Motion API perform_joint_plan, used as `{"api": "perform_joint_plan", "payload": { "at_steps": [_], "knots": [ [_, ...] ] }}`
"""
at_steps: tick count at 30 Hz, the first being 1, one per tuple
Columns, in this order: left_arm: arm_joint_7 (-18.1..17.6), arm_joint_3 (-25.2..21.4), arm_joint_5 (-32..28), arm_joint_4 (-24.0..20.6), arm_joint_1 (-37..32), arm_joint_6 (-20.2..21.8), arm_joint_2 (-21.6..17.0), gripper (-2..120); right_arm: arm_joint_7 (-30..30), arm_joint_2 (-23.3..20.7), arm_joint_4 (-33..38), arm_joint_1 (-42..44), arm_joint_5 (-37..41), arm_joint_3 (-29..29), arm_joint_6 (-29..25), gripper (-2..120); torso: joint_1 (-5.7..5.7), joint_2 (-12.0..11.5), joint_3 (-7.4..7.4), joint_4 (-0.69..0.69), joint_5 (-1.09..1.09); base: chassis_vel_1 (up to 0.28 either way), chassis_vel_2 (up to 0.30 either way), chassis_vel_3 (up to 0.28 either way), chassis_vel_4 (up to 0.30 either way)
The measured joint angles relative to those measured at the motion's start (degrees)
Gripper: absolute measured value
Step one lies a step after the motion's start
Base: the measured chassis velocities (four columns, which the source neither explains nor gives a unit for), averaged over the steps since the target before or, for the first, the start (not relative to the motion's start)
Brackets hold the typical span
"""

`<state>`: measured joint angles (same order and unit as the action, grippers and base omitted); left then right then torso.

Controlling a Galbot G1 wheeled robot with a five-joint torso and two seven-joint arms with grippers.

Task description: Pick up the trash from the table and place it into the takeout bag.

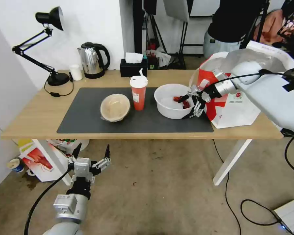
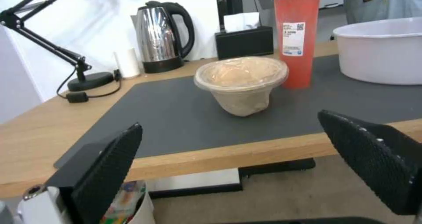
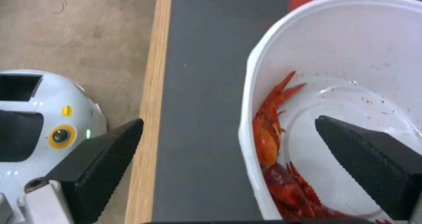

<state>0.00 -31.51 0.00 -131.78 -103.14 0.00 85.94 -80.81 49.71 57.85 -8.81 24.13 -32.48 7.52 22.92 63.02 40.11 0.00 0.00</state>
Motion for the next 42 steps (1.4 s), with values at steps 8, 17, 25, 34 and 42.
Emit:
{"api": "perform_joint_plan", "payload": {
  "at_steps": [8, 17, 25, 34, 42],
  "knots": [
    [0.0, 0.0, 0.0, 0.0, 0.0, 0.0, 0.0, 100, -0.9, 1.6, -1.9, -1.2, -1.1, -0.3, -0.1, 100, 0.00, 0.0, 0.00, 0.00, 0.00, 0.000, 0.000, 0.000, 0.000],
    [0.0, 0.0, 0.0, 0.0, 0.0, 0.0, 0.0, 100, -2.0, 3.1, -3.6, -2.3, -1.8, -1.0, -0.5, 100, 0.00, 0.0, 0.00, 0.00, 0.00, 0.000, 0.000, 0.000, 0.000],
    [0.0, 0.0, 0.0, 0.0, 0.0, 0.0, 0.0, 100, -3.7, 5.1, -6.3, -3.2, -3.5, -1.1, -1.1, 100, 0.00, 0.0, 0.00, 0.00, 0.00, 0.000, 0.000, 0.000, 0.000],
    [0.0, 0.0, 0.0, 0.0, 0.0, 0.0, 0.0, 100, -5.0, 7.8, -10.4, -3.7, -5.7, -0.8, -2.1, 100, 0.00, 0.0, 0.00, 0.00, 0.00, 0.000, 0.000, 0.000, 0.000],
    [0.0, 0.0, 0.0, 0.0, 0.0, 0.0, 0.0, 100, -6.0, 9.3, -12.4, -3.7, -7.8, -0.5, -2.7, 100, 0.00, 0.0, 0.00, 0.00, 0.00, 0.000, 0.000, 0.000, 0.000]
  ]
}}
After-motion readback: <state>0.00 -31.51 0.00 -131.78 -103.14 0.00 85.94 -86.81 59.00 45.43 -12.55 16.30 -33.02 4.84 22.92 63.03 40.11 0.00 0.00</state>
